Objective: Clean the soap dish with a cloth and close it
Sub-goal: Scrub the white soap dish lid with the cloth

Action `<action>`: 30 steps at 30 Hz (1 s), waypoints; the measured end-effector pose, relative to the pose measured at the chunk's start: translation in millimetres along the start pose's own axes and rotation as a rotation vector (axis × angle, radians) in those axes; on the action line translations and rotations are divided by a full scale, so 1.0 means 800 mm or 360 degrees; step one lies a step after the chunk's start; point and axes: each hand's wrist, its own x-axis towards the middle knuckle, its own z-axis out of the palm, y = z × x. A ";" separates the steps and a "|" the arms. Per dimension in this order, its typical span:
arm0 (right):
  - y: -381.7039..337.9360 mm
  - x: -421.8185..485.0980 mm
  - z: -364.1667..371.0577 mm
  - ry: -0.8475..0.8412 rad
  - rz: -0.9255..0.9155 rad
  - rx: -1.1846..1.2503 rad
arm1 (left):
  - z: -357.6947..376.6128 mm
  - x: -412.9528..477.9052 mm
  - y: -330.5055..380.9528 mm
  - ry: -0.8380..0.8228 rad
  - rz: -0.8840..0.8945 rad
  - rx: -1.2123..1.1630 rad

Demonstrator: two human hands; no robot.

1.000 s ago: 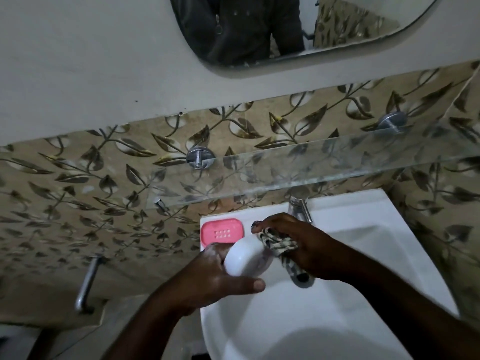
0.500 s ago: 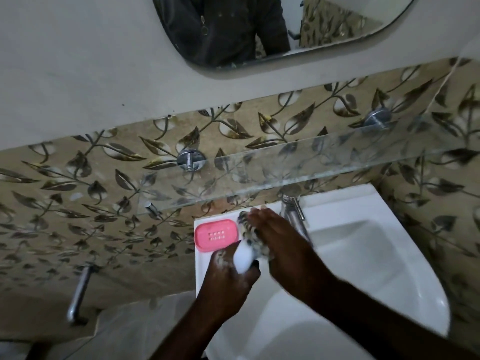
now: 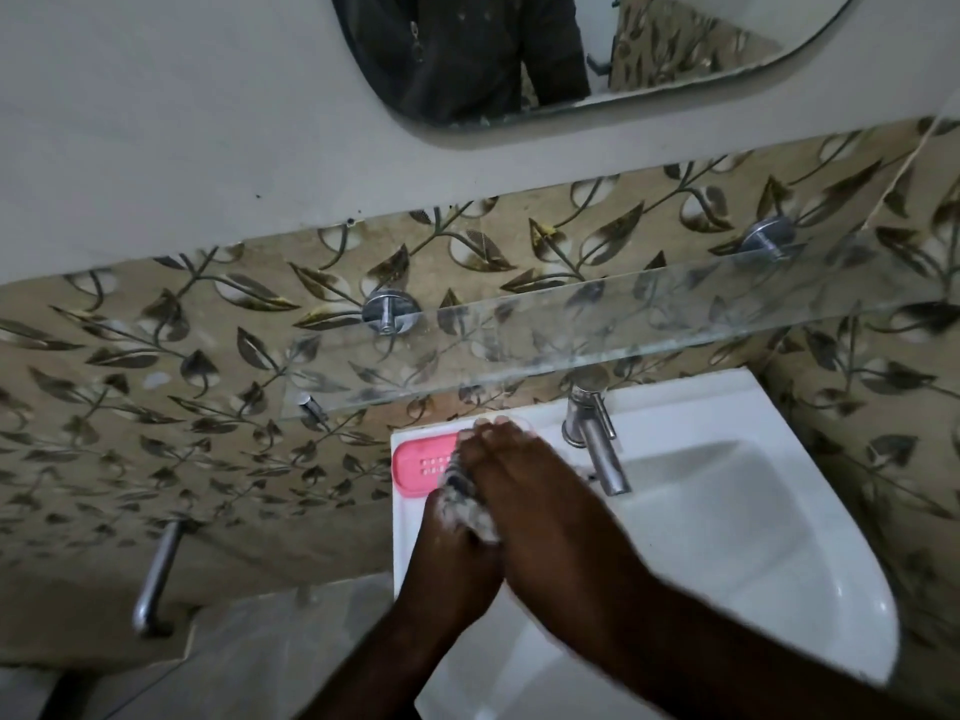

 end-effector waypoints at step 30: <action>0.093 0.023 -0.022 -0.0700 0.0761 0.2217 | -0.050 -0.015 0.001 -0.0248 -0.0516 -0.1141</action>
